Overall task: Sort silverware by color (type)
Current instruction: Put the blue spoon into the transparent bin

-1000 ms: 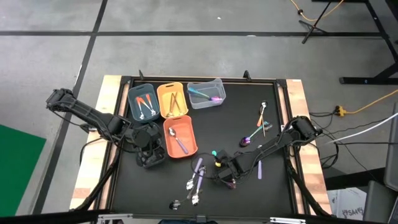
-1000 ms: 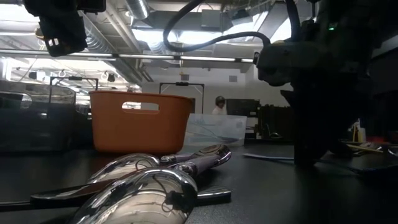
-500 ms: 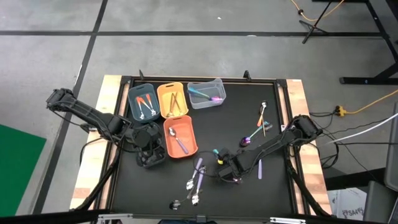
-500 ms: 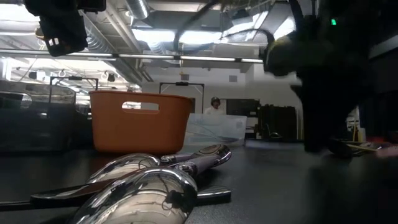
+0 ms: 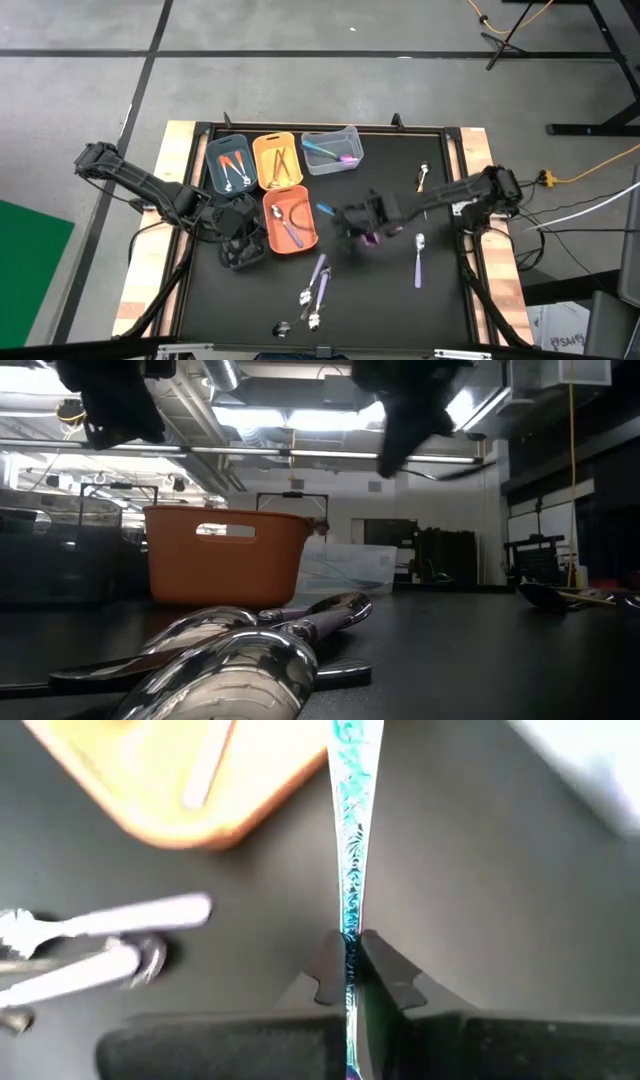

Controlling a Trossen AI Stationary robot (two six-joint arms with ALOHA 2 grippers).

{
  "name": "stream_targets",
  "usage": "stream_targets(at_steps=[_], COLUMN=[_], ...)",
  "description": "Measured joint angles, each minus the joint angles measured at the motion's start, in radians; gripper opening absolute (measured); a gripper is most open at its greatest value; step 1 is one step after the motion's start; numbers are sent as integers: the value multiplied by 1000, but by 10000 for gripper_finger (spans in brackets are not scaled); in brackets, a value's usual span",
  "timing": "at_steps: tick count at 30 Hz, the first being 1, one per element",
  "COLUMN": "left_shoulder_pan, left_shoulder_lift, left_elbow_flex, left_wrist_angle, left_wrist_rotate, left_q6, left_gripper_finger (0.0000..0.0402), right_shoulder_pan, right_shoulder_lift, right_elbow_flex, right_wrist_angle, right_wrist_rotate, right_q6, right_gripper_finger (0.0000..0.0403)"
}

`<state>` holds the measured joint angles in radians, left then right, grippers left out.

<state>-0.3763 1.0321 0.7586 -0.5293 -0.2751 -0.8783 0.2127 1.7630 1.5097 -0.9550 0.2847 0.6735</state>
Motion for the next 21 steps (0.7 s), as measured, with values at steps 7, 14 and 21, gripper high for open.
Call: stream_targets(at_steps=[7, 14, 21], left_shoulder_pan=[0, 0, 2], left_shoulder_lift=[0, 0, 10], left_elbow_flex=[0, 0, 0], left_wrist_angle=[2, 8, 11], left_wrist_rotate=[-179, -250, -360], left_q6=[0, 0, 0], left_gripper_finger=[56, 56, 56], right_shoulder_pan=[-242, -482, -621], right_shoulder_lift=[-5, 8, 66], right_elbow_flex=[123, 132, 132], right_wrist_angle=[86, 327, 447], right_wrist_rotate=[-14, -184, -312], right_q6=[-393, -668, -831], right_gripper_finger=[1, 1, 1])
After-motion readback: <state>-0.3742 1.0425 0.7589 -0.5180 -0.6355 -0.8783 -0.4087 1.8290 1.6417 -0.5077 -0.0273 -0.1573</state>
